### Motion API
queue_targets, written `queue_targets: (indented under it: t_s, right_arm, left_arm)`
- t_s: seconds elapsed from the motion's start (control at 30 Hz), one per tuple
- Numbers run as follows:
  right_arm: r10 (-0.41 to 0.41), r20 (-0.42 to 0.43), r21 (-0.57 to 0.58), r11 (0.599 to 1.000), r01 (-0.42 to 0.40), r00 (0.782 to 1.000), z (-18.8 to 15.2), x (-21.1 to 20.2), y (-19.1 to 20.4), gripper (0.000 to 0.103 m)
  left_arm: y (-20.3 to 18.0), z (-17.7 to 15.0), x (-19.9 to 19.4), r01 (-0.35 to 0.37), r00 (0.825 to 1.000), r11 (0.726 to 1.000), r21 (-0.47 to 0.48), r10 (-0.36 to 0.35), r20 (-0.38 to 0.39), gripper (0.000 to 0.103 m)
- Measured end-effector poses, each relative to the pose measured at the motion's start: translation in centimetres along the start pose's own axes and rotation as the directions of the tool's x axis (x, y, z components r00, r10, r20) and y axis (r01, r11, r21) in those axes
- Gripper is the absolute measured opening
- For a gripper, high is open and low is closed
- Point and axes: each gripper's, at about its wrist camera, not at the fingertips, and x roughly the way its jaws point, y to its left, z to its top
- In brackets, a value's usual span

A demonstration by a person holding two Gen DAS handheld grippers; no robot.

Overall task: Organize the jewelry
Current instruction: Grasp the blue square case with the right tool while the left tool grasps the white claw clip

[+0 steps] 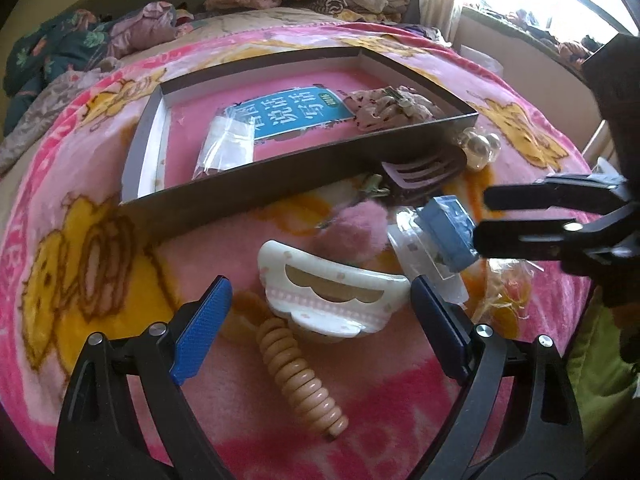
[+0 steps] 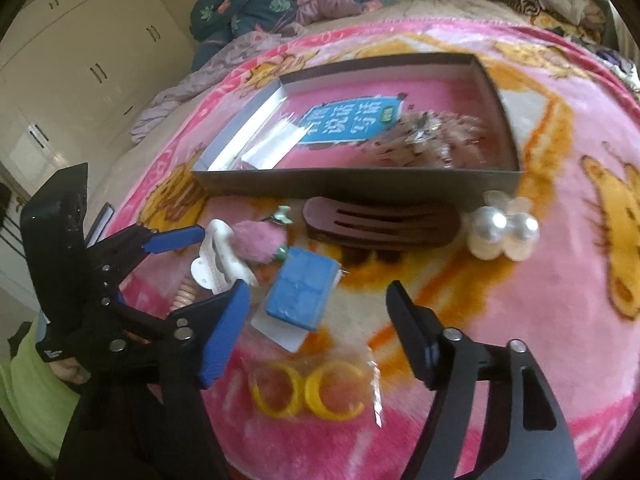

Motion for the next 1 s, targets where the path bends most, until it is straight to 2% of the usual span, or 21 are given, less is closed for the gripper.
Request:
queue_targets:
  t_s: [0.13,0.33,0.5,0.57,0.73,1.0]
  right_arm:
    - [0.015,-0.037,0.0,1.0,-0.015,0.999,0.5,1.6,0.4,0.042]
    - [0.008,-0.033,0.014,1.0,-0.008,0.999,0.5,1.9,-0.3,0.034]
    - [-0.011,-0.01,0.025,1.0,0.011,1.0,0.5,1.0,-1.1,0.033]
    - [-0.017,0.001,0.025,1.0,0.017,1.0,0.5,0.6,-1.3,0.033]
    - [-0.02,0.027,0.024,1.0,0.019,0.999,0.7,-0.5,-1.3,0.033]
    - [-0.015,0.067,-0.027,0.999,0.017,0.998,1.8,-1.8,0.2,0.033]
  left_arm:
    - [0.6,0.0,0.2,0.008,1.0,1.0,-0.018,-0.008,0.001,0.083]
    - [1.1,0.3,0.6,0.025,1.0,0.999,-0.026,-0.025,0.002,0.083]
    - [1.1,0.6,1.6,0.032,0.999,0.999,-0.021,-0.033,-0.014,0.082]
    - [1.2,0.7,2.0,0.049,0.999,0.998,-0.03,-0.05,-0.015,0.074]
    - [1.4,0.8,1.6,0.054,0.998,0.997,-0.052,-0.055,-0.018,0.074]
    - [2.9,1.7,-1.7,0.043,0.998,0.994,-0.098,-0.038,0.053,0.074]
